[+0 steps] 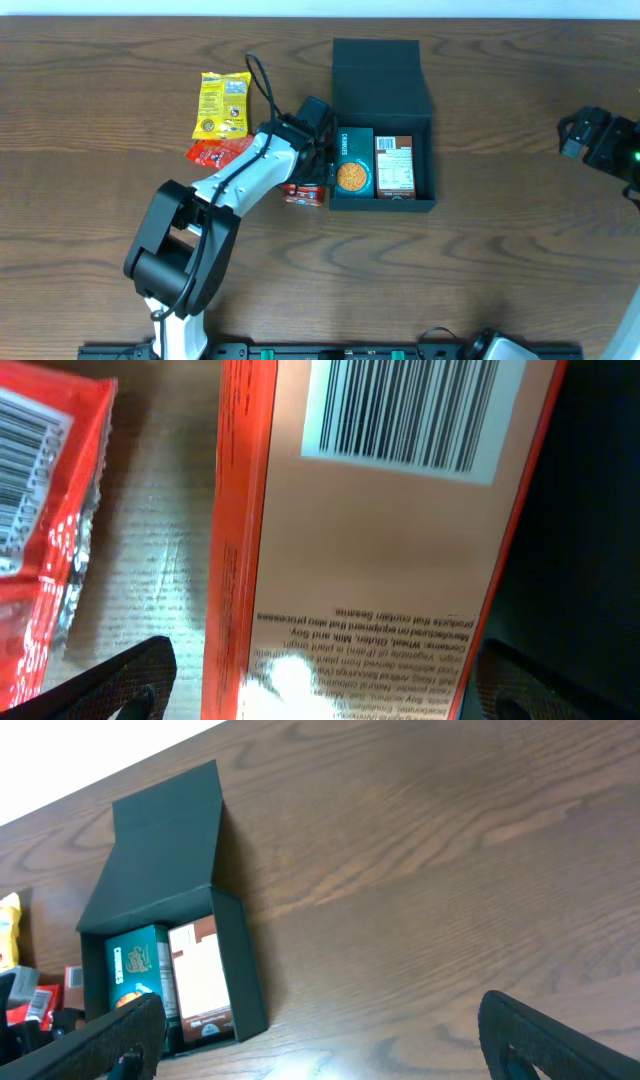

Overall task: Pack container
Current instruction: 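Grasp the red-brown snack box with the left gripper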

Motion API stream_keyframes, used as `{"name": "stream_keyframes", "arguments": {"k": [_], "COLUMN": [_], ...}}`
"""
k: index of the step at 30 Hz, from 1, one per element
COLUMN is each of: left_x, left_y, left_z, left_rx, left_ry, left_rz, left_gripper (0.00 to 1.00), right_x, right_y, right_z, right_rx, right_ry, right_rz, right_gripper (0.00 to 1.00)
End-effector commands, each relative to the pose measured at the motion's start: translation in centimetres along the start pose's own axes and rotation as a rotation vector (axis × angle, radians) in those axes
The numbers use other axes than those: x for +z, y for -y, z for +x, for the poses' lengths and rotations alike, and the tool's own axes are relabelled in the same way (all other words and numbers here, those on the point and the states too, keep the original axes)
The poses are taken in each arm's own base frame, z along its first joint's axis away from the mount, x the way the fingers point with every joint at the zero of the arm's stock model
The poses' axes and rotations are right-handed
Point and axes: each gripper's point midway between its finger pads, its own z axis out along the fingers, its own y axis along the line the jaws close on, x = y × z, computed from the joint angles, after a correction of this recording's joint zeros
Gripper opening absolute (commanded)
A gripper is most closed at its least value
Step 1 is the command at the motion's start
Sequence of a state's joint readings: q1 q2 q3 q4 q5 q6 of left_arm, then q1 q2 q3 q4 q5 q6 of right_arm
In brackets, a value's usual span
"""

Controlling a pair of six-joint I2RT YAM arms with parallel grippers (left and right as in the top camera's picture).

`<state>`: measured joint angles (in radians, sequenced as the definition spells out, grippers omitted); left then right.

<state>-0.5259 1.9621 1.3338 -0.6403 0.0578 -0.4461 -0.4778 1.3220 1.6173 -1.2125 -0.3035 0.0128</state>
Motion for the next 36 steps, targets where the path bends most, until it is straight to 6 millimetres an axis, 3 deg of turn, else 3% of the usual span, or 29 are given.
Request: {"name": "stream_keyframes", "arguments": {"k": [1, 8, 13, 15, 16, 17, 19, 20, 24, 31, 33, 36], "left_x": [0.6, 0.6, 1.8, 1.9, 1.9, 1.9, 2.0, 2.0, 2.0, 2.0, 2.0, 2.0], "left_y": [-0.2, 0.0, -0.1, -0.1, -0.2, -0.3, -0.3, -0.3, -0.3, -0.4, -0.4, -0.3], "left_z": [0.0, -0.6, 0.0, 0.1, 0.0, 0.0, 0.0, 0.0, 0.0, 0.1, 0.1, 0.0], "left_rx": [0.022, 0.062, 0.065, 0.064, 0.063, 0.062, 0.062, 0.061, 0.061, 0.061, 0.057, 0.058], "left_ry": [-0.009, 0.013, -0.020, -0.023, -0.023, -0.023, -0.024, -0.024, -0.024, -0.028, -0.027, -0.023], "left_rz": [0.008, 0.020, 0.015, 0.013, 0.012, 0.012, 0.008, 0.008, 0.008, 0.006, 0.007, 0.008], "left_gripper": [0.97, 0.97, 1.00, 1.00, 1.00, 1.00, 1.00, 1.00, 1.00, 1.00, 1.00, 0.92], "right_x": [0.2, 0.2, 0.8, 1.6, 2.5, 3.3, 5.0, 6.0, 10.3, 17.2, 18.4, 19.1], "right_y": [-0.5, -0.5, -0.8, -1.5, -2.3, -2.9, -3.9, -4.2, -4.7, -7.4, -7.8, -8.3], "right_z": [0.0, 0.0, 0.1, 0.3, 0.5, 0.8, 1.6, 2.1, 4.4, 9.5, 10.2, 10.6], "right_rx": [-0.028, -0.036, -0.042, -0.067, -0.077, -0.083, -0.103, -0.111, -0.096, -0.093, -0.103, -0.116], "right_ry": [-0.007, -0.007, -0.024, -0.051, -0.079, -0.103, -0.161, -0.194, -0.330, -0.582, -0.607, -0.620], "right_rz": [-0.017, -0.018, -0.038, -0.073, -0.113, -0.144, -0.194, -0.206, -0.247, -0.361, -0.367, -0.373], "right_gripper": [0.99, 0.99, 0.98, 0.78, 0.47, 0.31, 0.08, 0.02, 0.01, 0.01, 0.01, 0.02]}}
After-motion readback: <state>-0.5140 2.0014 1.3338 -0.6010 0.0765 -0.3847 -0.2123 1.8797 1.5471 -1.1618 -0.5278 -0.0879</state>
